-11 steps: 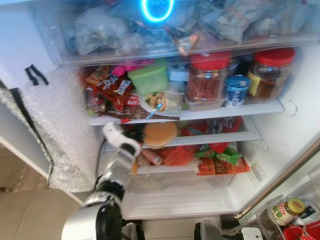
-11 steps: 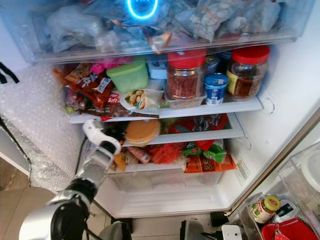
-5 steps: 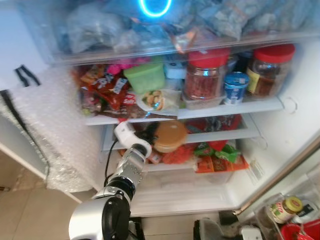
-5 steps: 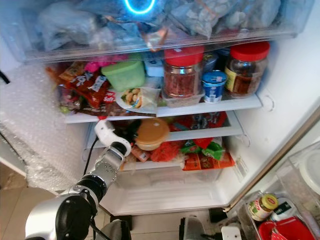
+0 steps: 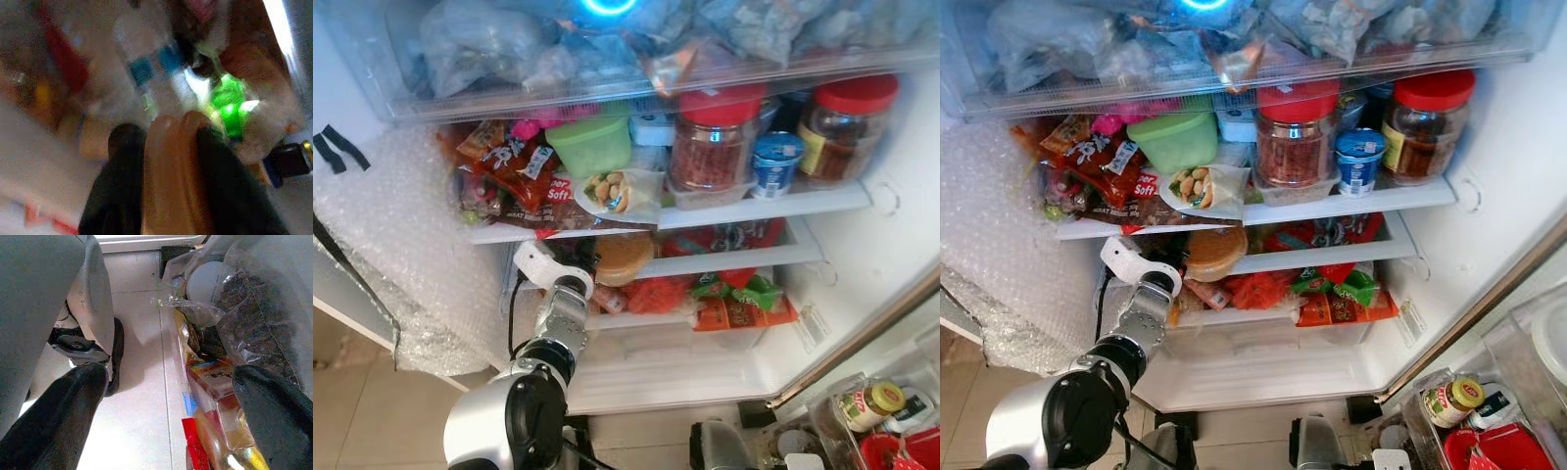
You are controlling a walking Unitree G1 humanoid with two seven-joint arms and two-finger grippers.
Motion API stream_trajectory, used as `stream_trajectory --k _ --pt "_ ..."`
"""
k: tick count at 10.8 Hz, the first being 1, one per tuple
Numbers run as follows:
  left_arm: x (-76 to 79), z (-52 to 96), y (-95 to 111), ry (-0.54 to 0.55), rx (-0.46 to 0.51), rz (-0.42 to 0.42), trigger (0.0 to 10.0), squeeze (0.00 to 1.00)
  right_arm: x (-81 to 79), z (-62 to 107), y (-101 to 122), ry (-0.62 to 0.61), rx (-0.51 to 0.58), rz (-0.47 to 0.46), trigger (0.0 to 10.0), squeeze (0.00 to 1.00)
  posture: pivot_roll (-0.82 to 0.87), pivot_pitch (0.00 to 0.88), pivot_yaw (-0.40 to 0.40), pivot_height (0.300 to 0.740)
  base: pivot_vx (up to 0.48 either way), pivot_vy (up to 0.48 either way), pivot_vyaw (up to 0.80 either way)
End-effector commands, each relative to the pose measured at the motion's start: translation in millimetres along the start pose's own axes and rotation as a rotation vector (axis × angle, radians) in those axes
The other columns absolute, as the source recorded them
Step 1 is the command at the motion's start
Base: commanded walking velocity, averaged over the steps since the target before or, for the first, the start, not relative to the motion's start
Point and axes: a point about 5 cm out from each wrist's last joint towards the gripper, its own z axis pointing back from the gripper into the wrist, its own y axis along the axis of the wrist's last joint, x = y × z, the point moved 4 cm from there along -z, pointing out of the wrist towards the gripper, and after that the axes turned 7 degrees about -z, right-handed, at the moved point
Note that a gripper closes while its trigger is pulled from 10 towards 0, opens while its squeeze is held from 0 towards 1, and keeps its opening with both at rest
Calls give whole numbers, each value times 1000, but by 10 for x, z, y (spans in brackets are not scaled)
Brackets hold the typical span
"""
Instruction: Restocking fridge
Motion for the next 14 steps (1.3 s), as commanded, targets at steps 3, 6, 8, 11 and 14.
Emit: stream_trajectory --k 3,6,8,11,14 --pt "66 -33 27 11 13 90 10000 1000 -33 16 -88 10 -19 -1 10000 0 -194 127 96 650 0 0 0" --pt "75 -40 31 12 12 107 10000 1000 -40 12 -72 11 -16 6 10000 0 -191 118 98 650 0 0 0" --pt "116 -39 1 -26 -11 98 10000 804 -47 11 -67 12 -14 5 10000 0 -186 112 104 650 0 0 0" --pt "14 -5 95 -64 31 25 10000 0 -64 -1 -26 16 -8 4 10000 0 -174 97 106 650 0 0 0" --pt "-19 34 113 -110 33 -19 10000 0 -74 -9 8 16 -3 0 10000 0 -169 82 112 650 0 0 0"
